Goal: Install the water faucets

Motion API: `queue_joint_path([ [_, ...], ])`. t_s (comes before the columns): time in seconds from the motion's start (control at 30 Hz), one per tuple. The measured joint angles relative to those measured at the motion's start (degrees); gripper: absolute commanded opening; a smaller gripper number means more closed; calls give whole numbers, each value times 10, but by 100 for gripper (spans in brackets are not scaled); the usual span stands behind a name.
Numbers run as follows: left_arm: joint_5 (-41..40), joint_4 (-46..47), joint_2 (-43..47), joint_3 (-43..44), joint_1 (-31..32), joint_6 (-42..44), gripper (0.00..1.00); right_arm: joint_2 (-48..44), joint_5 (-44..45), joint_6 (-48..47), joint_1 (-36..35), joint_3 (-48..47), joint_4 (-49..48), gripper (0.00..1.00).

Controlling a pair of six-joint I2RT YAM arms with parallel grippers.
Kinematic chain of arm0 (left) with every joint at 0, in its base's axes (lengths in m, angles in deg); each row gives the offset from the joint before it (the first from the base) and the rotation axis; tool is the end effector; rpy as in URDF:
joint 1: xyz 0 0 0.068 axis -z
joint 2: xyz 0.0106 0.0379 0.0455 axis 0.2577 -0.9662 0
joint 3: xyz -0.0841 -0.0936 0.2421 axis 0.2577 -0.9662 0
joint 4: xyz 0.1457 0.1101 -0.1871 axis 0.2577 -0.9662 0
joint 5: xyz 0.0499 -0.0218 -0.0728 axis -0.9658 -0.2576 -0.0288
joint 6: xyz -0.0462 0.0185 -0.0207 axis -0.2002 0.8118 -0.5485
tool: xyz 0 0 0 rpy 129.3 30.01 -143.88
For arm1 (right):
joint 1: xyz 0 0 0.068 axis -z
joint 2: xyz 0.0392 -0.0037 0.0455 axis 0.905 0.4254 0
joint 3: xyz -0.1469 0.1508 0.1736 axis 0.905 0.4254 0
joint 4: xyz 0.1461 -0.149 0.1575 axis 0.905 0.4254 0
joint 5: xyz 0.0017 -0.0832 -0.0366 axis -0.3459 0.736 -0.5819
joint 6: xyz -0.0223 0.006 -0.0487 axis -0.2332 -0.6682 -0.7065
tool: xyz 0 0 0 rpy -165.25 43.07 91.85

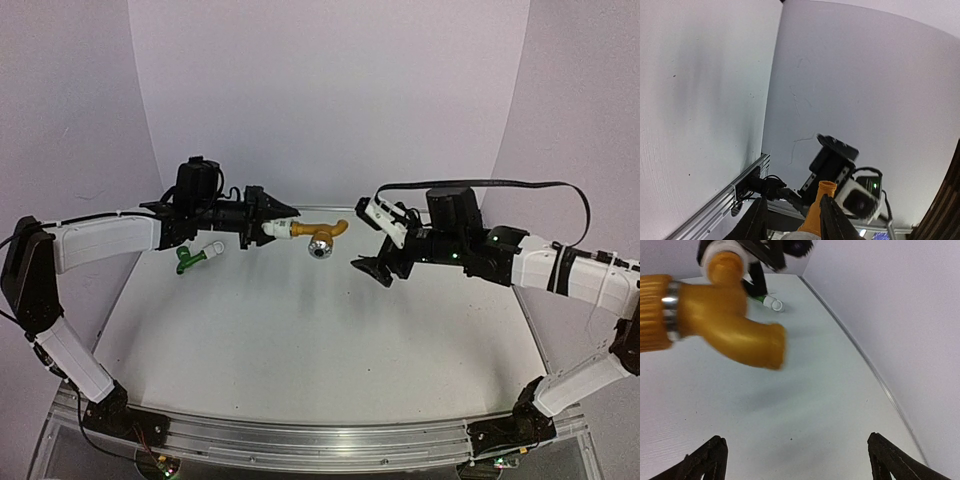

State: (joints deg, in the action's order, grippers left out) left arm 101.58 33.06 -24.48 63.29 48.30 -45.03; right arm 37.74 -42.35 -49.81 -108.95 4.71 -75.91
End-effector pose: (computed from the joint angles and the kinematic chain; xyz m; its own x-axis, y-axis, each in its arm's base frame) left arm 0.2941 -0.2237 0.3096 -0.9816 -0.1888 0.0271 -0.0641 0.1926 -0.9792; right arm 0.2258 0.2300 0.3170 0.1961 -0.4967 -0.8455 -0.8427 0.3555 -0.4043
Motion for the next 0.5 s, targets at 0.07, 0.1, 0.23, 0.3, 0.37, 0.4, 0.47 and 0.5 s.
queue_joint_path([
  [0.07,-12,-11,0,-10,-6,-39,0,-1,-4,-66,-22,3,-18,98],
  [0.1,-17,-14,0,-13,-8,-55,0,-1,-9,-95,-32,3,-25,98],
  [0.23,-26,-27,0,-19,-8,-104,0,-1,-40,-199,-61,3,-42,98],
  [0.3,-26,-29,0,-19,-8,-117,0,2,-53,-234,-67,3,-52,98],
  [0.37,-25,-29,0,-19,-7,-124,0,12,-60,-256,-70,-1,-66,95],
  [0.4,-25,-29,0,-19,-7,-127,0,20,-63,-262,-71,-6,-73,92],
  [0.47,-24,-29,0,-19,-7,-131,0,36,-66,-273,-73,-16,-83,81],
  [0.5,-23,-29,0,-19,-7,-132,0,45,-68,-275,-74,-23,-87,78],
])
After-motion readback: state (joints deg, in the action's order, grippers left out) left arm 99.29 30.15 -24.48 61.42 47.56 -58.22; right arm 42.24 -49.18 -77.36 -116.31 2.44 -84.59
